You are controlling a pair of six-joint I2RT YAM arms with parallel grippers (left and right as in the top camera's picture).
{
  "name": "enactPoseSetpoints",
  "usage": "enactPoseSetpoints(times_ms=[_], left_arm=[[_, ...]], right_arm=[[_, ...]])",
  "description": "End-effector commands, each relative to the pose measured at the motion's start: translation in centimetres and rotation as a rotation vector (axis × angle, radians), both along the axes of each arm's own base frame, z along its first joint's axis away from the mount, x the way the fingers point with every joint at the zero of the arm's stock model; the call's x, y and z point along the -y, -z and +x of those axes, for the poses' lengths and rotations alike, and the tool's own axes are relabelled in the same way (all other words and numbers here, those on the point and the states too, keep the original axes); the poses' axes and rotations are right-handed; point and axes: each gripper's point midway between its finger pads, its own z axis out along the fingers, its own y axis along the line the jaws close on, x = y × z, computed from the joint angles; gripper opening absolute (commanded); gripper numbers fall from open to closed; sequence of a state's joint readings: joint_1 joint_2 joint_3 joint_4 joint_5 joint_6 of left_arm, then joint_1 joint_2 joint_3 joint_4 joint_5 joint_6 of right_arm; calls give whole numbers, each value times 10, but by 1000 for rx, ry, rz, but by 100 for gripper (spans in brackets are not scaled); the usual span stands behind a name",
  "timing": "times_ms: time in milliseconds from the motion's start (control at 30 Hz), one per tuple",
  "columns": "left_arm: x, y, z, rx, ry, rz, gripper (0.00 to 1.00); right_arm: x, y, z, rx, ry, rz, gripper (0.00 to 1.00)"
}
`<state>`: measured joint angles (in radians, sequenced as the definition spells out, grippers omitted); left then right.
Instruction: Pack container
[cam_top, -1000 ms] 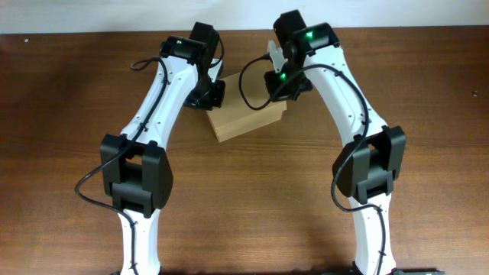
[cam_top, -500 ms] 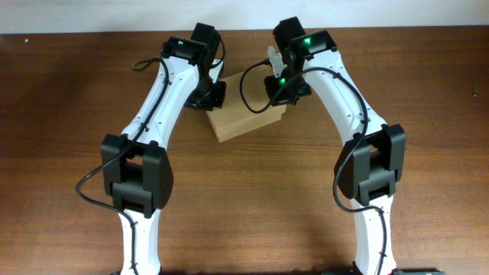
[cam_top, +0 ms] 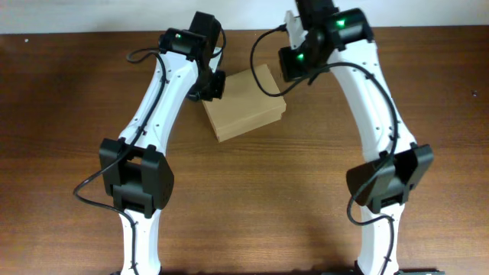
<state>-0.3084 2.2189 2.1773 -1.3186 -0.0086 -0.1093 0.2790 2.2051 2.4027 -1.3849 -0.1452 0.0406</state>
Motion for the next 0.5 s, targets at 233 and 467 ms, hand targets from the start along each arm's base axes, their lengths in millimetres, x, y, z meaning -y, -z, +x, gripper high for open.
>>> enactPoseSetpoints(times_ms=[233, 467], left_arm=[[-52, -14, 26, 78, -123, 22, 12], [-61, -10, 32, 84, -143, 17, 12]], right_arm=[[50, 36, 0, -83, 81, -103, 4], [51, 80, -6, -164, 77, -107, 4]])
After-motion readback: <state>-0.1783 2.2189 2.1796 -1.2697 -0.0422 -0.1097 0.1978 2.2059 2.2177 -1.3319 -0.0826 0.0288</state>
